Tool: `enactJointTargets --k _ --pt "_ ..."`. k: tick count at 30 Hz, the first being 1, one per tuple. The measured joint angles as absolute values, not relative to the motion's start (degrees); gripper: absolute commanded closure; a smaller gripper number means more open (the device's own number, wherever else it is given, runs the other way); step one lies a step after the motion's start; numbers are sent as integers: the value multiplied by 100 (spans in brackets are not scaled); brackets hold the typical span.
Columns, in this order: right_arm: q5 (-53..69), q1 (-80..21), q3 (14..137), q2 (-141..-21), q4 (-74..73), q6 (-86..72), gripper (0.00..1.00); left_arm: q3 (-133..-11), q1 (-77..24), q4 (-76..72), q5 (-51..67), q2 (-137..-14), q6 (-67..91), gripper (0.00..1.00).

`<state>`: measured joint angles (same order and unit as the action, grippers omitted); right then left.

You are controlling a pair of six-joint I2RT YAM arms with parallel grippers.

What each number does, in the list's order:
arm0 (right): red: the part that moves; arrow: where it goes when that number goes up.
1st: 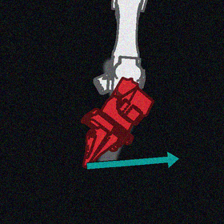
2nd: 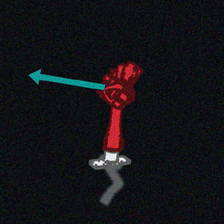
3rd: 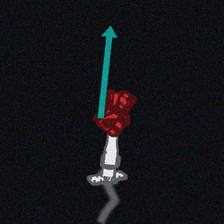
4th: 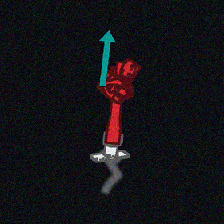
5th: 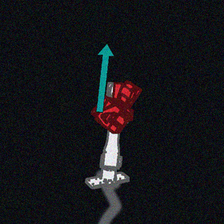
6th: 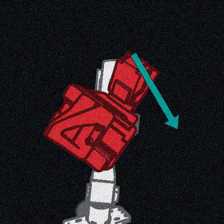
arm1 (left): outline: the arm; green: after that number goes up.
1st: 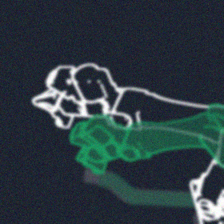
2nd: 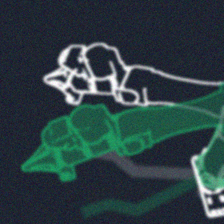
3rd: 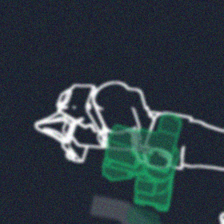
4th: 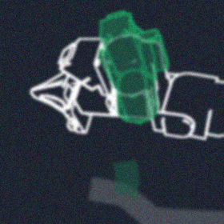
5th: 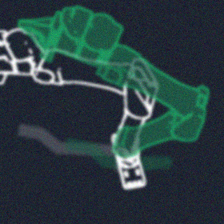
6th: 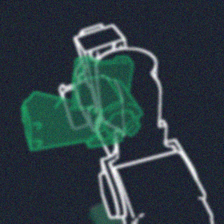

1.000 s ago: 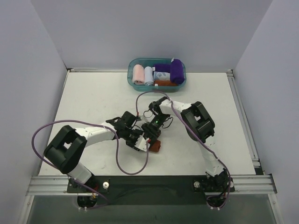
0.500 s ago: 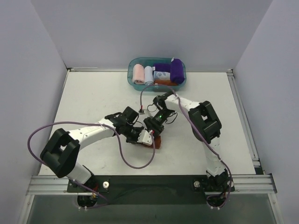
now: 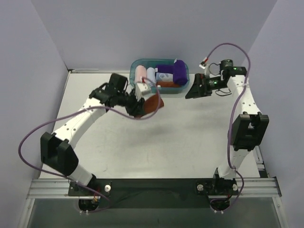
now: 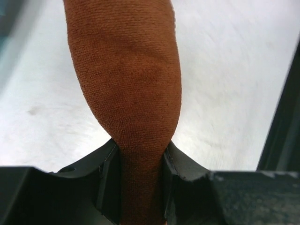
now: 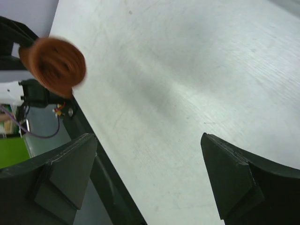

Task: Roll the towels
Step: Place the rolled towel into the container

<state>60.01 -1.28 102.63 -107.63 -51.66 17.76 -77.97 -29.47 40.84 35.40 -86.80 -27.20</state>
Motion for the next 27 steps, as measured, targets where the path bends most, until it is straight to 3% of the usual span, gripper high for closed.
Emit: enactJointTargets --k 6,16,20,27 --pt "6121 709 10029 -10457 -5199 1627 0 -10099 -2591 3699 2720 -10114 -801 100" --pt "6370 624 8982 -10243 -5299 1664 0 -14064 -2578 3433 696 -13028 1426 100" --pt "6372 633 8726 -10197 -5236 1643 0 -14503 -2582 3227 320 -13734 1774 100" --pt "6281 633 8584 -9887 -5004 1518 0 -14138 -2582 2749 89 -14239 2191 100"
